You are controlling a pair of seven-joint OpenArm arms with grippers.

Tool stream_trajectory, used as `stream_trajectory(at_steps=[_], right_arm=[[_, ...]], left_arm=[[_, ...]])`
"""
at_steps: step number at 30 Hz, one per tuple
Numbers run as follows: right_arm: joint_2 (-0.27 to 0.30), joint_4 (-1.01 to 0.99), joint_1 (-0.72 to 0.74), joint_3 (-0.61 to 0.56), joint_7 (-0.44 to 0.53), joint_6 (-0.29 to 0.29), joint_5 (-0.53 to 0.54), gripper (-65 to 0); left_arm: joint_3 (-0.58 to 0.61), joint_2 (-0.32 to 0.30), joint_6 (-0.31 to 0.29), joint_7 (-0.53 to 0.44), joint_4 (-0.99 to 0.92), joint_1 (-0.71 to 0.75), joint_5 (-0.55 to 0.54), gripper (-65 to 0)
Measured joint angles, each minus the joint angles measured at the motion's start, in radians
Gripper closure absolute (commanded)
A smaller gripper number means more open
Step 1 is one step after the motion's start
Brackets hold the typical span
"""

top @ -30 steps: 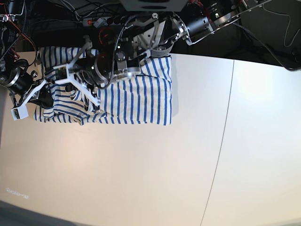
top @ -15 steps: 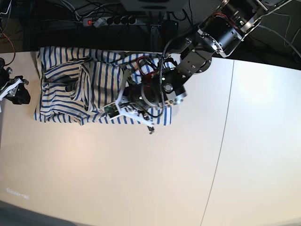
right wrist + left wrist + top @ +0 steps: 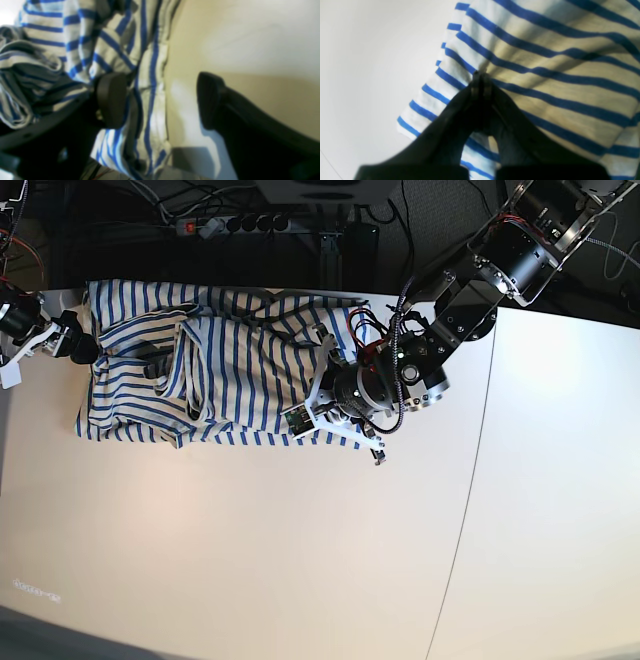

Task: Fold the T-shirt properly
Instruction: 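Grasp the folded shirt's edge with the left gripper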

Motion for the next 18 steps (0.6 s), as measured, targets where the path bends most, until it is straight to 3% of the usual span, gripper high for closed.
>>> stream_trajectory(at_steps=[6, 18], right_arm=[[-0.003, 0.0, 0.003, -0.018, 0.002, 0.0, 0.015, -44.1], [-0.075, 0.001, 0.008, -0.017, 0.024, 0.0, 0.044, -44.1]], left_arm=[[0.0, 0.0, 0.0, 0.0, 0.0, 0.0, -0.006, 0.0], [0.0, 0.0, 0.0, 0.001, 0.048, -0.005, -0.04, 0.0]])
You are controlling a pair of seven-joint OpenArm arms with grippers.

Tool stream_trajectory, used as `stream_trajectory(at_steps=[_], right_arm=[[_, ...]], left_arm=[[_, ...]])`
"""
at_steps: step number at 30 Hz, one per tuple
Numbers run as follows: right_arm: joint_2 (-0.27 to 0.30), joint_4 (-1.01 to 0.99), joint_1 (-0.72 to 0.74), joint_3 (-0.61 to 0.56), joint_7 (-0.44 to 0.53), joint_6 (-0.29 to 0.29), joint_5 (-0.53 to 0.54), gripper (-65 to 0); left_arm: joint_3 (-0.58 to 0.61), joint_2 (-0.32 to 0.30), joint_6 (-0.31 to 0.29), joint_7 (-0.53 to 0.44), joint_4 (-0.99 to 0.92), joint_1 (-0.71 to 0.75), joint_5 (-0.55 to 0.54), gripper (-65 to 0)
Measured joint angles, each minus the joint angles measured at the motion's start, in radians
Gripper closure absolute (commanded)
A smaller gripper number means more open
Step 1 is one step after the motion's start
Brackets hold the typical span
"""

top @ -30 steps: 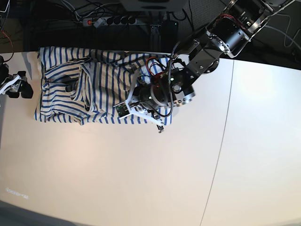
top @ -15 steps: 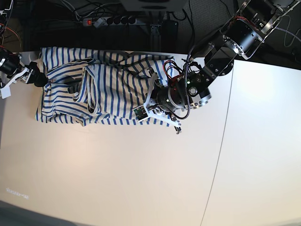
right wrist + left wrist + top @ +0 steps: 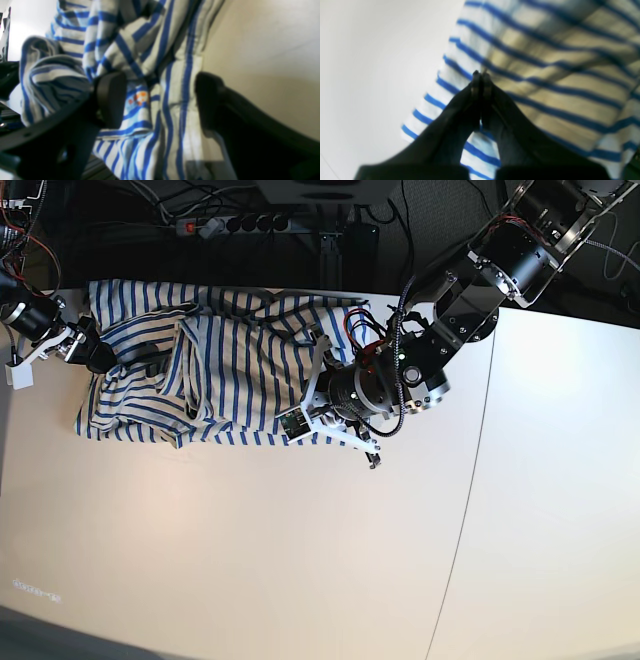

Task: Fold the T-shirt properly
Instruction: 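Grasp the folded shirt's edge with the left gripper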

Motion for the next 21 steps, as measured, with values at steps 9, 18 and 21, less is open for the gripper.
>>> stream_trajectory(at_steps=[9, 18, 21], right_arm=[[0.014, 0.0, 0.0, 0.0, -0.016, 0.0, 0.004, -44.0], [0.016, -0.001, 0.042, -0.02, -0.045, 0.0, 0.006, -44.1], [0.016, -0.001, 0.072, -0.055, -0.045, 0.0, -0.005, -44.1]], left_arm=[[0.0, 0.0, 0.0, 0.011, 0.051, 0.0, -0.005, 0.0], [0.0, 0.0, 0.0, 0.01, 0.051, 0.0, -0.005, 0.0], [0.0, 0.0, 0.0, 0.01, 0.051, 0.0, -0.005, 0.0]])
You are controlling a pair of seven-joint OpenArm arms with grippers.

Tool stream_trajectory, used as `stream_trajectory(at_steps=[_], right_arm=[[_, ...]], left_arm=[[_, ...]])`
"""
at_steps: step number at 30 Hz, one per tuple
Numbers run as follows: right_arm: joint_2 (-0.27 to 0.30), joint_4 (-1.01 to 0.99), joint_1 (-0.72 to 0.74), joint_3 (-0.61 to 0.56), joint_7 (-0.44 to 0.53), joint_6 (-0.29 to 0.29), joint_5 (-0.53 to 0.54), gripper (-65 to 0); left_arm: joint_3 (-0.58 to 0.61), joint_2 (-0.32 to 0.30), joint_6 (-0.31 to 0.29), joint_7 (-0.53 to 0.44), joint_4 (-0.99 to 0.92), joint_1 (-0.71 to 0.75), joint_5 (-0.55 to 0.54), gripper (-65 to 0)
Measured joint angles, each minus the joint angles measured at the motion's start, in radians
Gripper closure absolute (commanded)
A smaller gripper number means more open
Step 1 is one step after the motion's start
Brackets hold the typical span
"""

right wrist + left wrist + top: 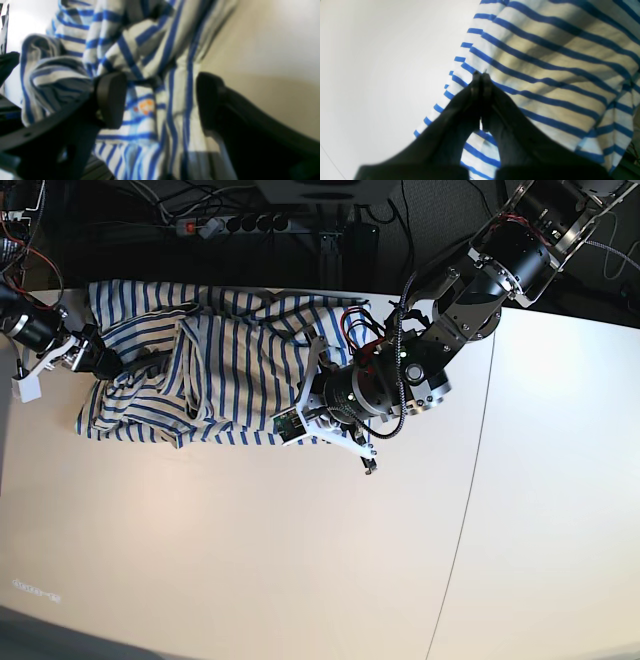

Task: Fold the T-shirt properly
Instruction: 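Grasp the folded shirt's edge with the left gripper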

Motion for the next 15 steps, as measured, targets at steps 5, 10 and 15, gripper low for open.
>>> stream_trajectory(at_steps=[5, 10, 15], right_arm=[[0.0, 0.0, 0.023, -0.036, 0.002, 0.0, -0.008, -44.1], [0.0, 0.0, 0.022, -0.037, 0.003, 0.0, -0.011, -43.9], [0.0, 0.0, 0.022, -0.037, 0.006, 0.0, -0.043, -38.8]], left_arm=[[0.0, 0.0, 0.0, 0.0, 0.0, 0.0, 0.012, 0.0], [-0.051, 0.0, 0.0, 0.001, 0.0, 0.0, 0.014, 0.0], [-0.164, 0.0, 0.0, 0.004, 0.0, 0.0, -0.036, 0.0]])
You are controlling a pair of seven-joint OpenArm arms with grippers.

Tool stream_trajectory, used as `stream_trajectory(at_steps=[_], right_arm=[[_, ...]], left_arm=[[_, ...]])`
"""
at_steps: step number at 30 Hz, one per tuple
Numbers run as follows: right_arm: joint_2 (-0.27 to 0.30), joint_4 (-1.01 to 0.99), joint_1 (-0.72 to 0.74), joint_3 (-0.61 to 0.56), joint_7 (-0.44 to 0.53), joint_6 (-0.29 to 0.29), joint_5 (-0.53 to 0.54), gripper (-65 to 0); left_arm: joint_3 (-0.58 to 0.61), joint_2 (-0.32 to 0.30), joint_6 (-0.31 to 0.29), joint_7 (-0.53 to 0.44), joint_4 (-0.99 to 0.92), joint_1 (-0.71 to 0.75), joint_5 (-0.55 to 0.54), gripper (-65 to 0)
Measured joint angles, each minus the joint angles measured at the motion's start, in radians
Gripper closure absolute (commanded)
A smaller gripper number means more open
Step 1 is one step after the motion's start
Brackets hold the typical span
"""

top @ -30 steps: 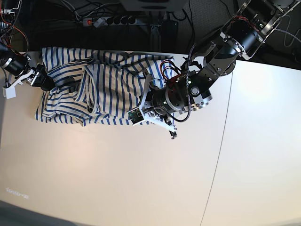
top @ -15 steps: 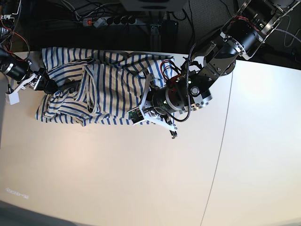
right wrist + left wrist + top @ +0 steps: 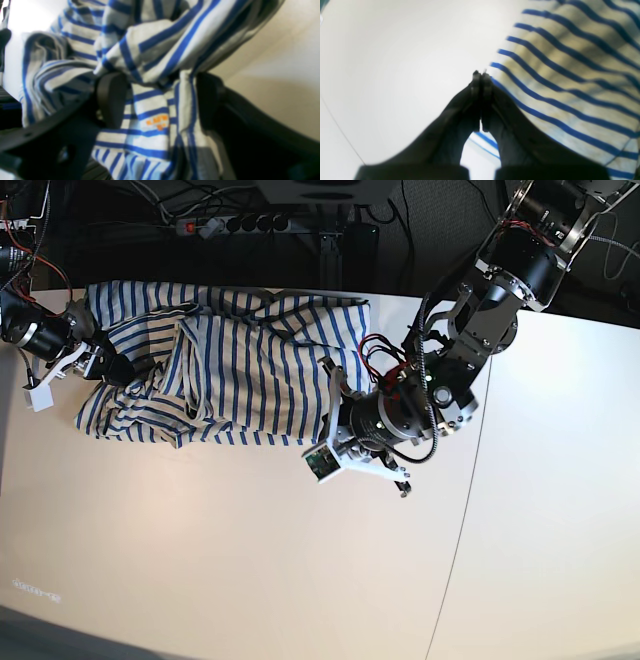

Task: Fold the T-shirt properly
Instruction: 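Grasp the folded shirt's edge with the left gripper, then pull the held edge across the shirt toward the right gripper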

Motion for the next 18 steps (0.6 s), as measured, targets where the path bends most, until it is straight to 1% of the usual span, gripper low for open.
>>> stream_trajectory(at_steps=[1, 5, 10, 12, 13, 16, 18], right_arm=[[0.0, 0.0, 0.0, 0.0, 0.002, 0.0, -0.011, -37.0], [0.001, 0.001, 0.0, 0.0, 0.002, 0.0, -0.032, -36.9], [0.001, 0.001, 0.0, 0.0, 0.001, 0.0, -0.026, -37.2], [0.001, 0.001, 0.0, 0.0, 0.0, 0.0, -0.024, -41.7], [0.001, 0.001, 0.0, 0.0, -0.002, 0.0, -0.019, -44.3], [0.001, 0.002, 0.0, 0.0, -0.002, 0.0, -0.018, -44.5], [0.002, 0.002, 0.0, 0.0, -0.003, 0.0, -0.018, -44.3]], left_arm=[[-0.021, 0.0, 0.0, 0.0, 0.0, 0.0, -0.008, 0.0], [-0.077, 0.0, -0.004, 0.001, 0.0, 0.0, -0.036, 0.0], [-0.086, 0.0, -0.005, 0.012, 0.0, 0.0, -0.047, 0.0], [-0.086, 0.0, -0.005, 0.014, 0.0, 0.001, -0.058, 0.0], [-0.085, 0.001, -0.005, 0.014, 0.0, 0.003, -0.082, 0.0], [-0.057, 0.001, -0.005, 0.014, 0.0, 0.003, -0.136, 0.0], [-0.024, 0.025, -0.013, 0.021, 0.0, 0.003, -0.126, 0.0]])
